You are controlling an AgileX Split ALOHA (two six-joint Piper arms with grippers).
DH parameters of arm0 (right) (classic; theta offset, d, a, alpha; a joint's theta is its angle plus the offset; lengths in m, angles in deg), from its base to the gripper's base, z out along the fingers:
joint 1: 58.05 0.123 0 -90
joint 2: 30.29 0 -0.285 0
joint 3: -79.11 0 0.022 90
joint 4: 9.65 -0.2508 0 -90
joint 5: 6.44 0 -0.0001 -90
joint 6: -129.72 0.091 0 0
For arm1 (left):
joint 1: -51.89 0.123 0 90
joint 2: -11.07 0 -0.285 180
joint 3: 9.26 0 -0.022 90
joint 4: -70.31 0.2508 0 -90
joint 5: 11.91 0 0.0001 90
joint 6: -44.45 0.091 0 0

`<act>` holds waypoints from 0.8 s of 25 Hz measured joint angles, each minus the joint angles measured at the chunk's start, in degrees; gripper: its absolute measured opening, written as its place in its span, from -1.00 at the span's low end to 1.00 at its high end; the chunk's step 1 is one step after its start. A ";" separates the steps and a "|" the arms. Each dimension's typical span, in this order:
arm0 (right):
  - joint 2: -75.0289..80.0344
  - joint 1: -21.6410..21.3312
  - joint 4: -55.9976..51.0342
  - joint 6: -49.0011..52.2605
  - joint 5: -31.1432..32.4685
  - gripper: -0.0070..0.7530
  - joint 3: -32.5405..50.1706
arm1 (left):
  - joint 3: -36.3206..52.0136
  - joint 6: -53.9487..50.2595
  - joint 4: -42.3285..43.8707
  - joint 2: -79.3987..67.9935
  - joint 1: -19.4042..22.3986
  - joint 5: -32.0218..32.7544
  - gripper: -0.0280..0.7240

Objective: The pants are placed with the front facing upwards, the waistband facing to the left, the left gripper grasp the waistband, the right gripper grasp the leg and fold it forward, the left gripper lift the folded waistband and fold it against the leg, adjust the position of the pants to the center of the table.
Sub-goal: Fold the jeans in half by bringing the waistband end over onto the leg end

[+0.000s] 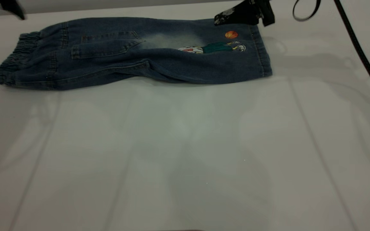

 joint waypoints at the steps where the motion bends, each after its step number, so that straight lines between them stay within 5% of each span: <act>1: -1.25 0.71 4.03 0.77 -0.66 0.23 0.00 | 0.00 0.21 1.96 1.43 0.00 4.32 0.47; 9: -6.44 8.83 32.63 13.39 -4.14 0.23 0.00 | 0.00 9.85 5.91 5.57 3.29 26.83 0.42; 14: -6.44 12.64 38.21 15.68 -2.75 0.23 0.00 | 0.00 20.20 -0.85 5.57 5.94 28.30 0.41; 20: -6.44 13.61 38.70 15.87 -1.00 0.23 0.00 | 0.00 35.88 -20.82 5.45 16.13 26.97 0.41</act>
